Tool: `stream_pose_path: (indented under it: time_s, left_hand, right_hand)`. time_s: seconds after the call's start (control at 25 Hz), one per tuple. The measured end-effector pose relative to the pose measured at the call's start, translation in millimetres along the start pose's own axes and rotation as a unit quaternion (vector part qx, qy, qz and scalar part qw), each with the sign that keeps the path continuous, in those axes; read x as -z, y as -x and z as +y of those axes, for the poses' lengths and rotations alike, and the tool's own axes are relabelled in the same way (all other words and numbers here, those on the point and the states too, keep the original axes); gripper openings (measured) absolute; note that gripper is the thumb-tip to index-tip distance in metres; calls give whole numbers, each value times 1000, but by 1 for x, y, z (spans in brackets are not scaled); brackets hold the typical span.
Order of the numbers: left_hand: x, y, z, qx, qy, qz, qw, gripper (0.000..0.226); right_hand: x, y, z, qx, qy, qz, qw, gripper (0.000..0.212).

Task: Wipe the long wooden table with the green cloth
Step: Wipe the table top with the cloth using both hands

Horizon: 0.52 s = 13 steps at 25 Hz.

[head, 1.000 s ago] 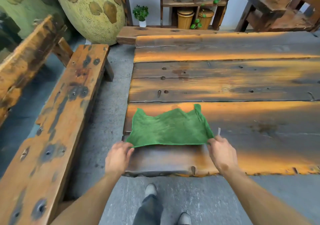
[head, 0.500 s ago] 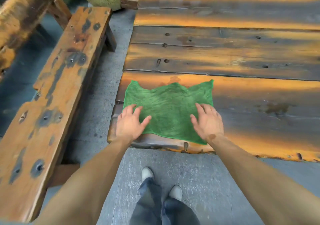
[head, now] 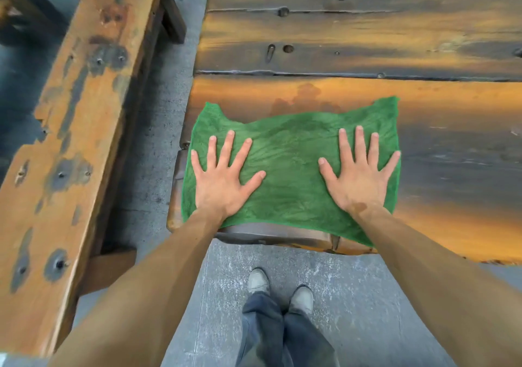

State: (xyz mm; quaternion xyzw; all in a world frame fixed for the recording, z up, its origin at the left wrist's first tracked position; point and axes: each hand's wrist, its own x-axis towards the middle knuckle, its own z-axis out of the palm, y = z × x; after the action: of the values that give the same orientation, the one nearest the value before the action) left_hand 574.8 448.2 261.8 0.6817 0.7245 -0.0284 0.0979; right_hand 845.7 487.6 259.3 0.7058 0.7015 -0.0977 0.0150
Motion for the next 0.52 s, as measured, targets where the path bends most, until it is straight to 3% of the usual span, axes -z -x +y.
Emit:
stream_pose_path:
  time_s: [0.24, 0.52]
  left_hand:
    - [-12, 79, -18, -18, -28, -32, 999, 83]
    - [2, 27, -22, -33, -43, -51, 997, 84]
  right_hand:
    - [-13, 80, -6, -3, 12, -32, 999, 79]
    - [-7, 51, -11, -42, 31, -35, 998, 77]
